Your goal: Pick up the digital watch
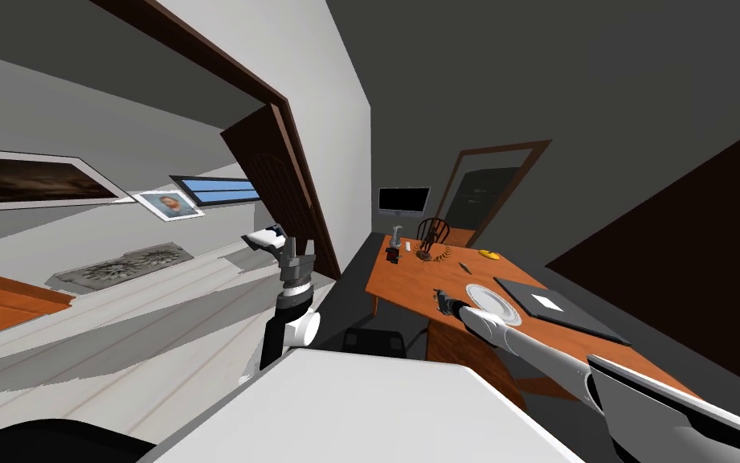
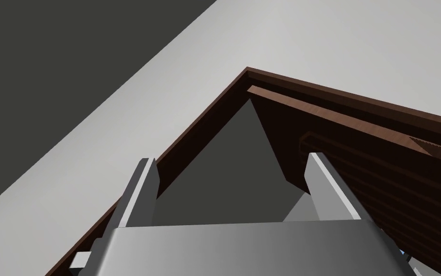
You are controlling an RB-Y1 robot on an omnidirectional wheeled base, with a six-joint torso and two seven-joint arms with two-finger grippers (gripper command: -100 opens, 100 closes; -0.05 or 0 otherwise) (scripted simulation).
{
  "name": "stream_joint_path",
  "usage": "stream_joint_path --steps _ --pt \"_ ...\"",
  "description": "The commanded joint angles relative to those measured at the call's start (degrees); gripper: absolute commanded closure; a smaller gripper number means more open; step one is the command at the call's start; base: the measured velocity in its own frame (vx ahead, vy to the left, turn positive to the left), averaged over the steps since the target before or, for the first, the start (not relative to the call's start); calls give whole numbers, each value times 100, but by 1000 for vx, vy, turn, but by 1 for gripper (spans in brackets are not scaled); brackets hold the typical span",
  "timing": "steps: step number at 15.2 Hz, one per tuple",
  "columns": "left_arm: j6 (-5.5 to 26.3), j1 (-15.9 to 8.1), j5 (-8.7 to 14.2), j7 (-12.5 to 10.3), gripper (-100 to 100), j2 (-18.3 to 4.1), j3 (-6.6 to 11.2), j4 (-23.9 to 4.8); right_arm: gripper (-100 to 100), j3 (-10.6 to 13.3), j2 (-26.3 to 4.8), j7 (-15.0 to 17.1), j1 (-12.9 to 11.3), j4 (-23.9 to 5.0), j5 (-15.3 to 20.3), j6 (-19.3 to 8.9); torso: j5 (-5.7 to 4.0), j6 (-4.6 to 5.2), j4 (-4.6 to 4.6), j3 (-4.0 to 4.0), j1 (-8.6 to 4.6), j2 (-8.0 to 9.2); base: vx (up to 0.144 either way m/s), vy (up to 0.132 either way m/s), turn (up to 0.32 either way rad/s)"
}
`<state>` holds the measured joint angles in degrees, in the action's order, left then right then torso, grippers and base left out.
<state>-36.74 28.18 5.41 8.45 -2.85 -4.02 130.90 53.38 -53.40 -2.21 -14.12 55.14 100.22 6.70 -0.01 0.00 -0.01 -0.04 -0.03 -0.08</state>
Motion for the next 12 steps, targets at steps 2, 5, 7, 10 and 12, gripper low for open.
stream_joint_path --steps 2,5,7,10,12 --pt "0 0 0 0 0 0 0 0 -100 27 -101 79 58 -126 367 34 0 2 0 0 0 1 5 -6 64" --pt "0 0 0 0 0 0 0 0 -100 81 -147 53 67 -230 485 39 1 -1 0 0 -2 0 6 -9 110" --pt "0 0 0 0 0 0 0 0 -100 81 -147 53 67 -230 485 39 0 2 0 0 -2 0 4 -7 12" --pt "0 1 0 0 0 0 0 0 -100 118 41 -100 165 -411 395 -171 -1 2 -1 -4 -2 -8 44 -19 20" --pt "0 1 0 0 0 0 1 0 -100 122 122 -139 214 -484 391 -253 -4 3 -6 -13 -6 -21 50 -8 -26"
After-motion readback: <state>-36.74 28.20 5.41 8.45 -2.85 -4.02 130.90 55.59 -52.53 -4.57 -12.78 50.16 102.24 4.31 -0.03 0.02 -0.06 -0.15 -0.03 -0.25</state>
